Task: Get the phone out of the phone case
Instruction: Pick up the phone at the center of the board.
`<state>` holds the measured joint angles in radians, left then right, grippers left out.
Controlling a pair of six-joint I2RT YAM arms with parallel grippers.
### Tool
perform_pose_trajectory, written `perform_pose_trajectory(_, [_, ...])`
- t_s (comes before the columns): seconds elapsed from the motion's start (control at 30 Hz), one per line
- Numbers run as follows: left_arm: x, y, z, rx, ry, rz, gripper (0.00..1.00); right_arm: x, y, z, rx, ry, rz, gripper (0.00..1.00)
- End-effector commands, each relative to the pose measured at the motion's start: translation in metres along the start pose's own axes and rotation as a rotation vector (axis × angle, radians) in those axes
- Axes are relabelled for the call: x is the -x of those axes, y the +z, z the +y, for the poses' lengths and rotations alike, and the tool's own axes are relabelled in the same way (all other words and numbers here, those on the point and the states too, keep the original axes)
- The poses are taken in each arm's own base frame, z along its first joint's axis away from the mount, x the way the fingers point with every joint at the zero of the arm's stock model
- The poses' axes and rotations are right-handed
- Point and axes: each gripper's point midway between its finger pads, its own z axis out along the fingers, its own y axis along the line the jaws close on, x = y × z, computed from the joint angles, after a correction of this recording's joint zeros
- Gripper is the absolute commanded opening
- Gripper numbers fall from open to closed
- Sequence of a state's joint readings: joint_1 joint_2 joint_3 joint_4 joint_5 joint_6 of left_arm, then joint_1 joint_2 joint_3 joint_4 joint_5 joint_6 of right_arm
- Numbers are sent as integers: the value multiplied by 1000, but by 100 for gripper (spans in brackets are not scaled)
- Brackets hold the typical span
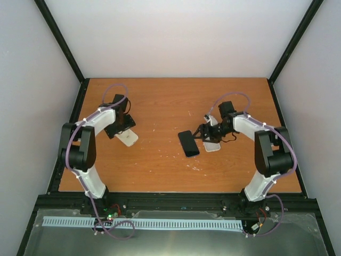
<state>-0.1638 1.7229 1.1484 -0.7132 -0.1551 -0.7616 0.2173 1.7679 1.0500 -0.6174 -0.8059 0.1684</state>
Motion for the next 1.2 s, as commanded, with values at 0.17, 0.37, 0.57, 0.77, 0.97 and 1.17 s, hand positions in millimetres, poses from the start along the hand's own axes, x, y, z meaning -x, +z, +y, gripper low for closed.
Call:
perform_pose_trajectory(0.17, [-5,27,27,338,-211,178,99,10,-49,31,-85,-224,-134,84])
perform_pose_trajectory(0.37, [-6,43,17,324,-236,226,99,14,-69,51,-22,-274,-235,84])
perform_pose_trajectory(0.57, [-30,49,23,334,-278,297,87,19,-90,71,-17,-338,-282,84])
perform_pose_trajectory(0.77, [-54,57,31,290,-261,331,95,20,-95,79,-6,-360,-299,84])
perform_pose_trajectory(0.97, [-74,80,38,287,-238,365,86,22,-101,81,-24,-389,-315,84])
perform_pose_trajectory(1.17, [-66,77,41,283,-198,312,64,23,-118,94,-44,-457,-377,84])
